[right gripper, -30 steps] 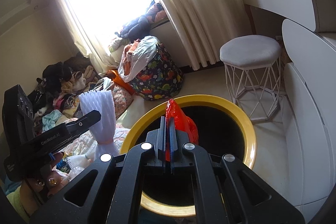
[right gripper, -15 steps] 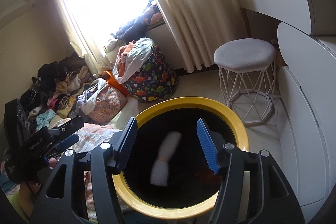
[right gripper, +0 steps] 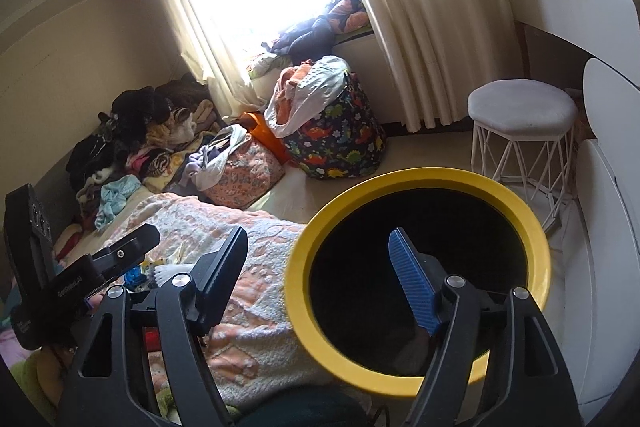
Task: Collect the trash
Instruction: 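Move both tools back over the bed toward the plastic bag and wrapper, then grasp the purple wrapper with the left gripper while the right grasps the white plastic bag, then carry the purple wrapper and white plastic bag together over the yellow bin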
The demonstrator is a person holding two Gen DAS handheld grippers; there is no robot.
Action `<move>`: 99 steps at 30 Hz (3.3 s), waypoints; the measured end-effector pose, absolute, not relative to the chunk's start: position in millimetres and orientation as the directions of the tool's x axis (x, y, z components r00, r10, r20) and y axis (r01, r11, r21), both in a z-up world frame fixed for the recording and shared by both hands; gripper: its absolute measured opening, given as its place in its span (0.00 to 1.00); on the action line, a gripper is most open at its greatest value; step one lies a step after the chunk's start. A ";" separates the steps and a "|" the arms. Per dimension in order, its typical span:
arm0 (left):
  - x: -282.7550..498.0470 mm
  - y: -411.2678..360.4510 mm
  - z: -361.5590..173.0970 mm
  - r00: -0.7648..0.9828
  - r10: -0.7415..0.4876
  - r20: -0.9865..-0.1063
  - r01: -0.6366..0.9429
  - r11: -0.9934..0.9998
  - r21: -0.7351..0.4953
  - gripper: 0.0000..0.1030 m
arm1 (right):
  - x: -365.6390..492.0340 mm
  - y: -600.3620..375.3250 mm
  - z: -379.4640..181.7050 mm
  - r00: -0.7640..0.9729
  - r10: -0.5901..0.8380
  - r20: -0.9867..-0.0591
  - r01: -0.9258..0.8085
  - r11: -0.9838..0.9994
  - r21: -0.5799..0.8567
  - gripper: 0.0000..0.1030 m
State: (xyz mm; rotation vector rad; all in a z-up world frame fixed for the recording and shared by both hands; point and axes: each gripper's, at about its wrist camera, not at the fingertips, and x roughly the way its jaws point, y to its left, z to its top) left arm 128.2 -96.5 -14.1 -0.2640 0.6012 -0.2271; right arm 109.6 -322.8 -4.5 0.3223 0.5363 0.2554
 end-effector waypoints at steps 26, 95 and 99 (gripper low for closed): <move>82.8 10.3 -14.3 0.857 -0.126 -0.500 -0.040 0.951 -0.307 0.89 | 103.5 -207.8 -9.2 0.699 0.505 -0.507 -0.427 0.863 0.270 0.80; 18.8 105.5 -96.7 0.693 -0.195 -0.694 -0.147 0.904 -0.401 0.16 | 136.5 -100.9 -57.6 0.478 0.592 -0.649 -0.580 0.768 0.273 0.53; 20.4 104.6 -81.0 0.726 -0.178 -0.664 -0.140 0.907 -0.397 0.16 | 133.1 -115.4 -48.0 0.500 0.601 -0.624 -0.569 0.771 0.287 0.53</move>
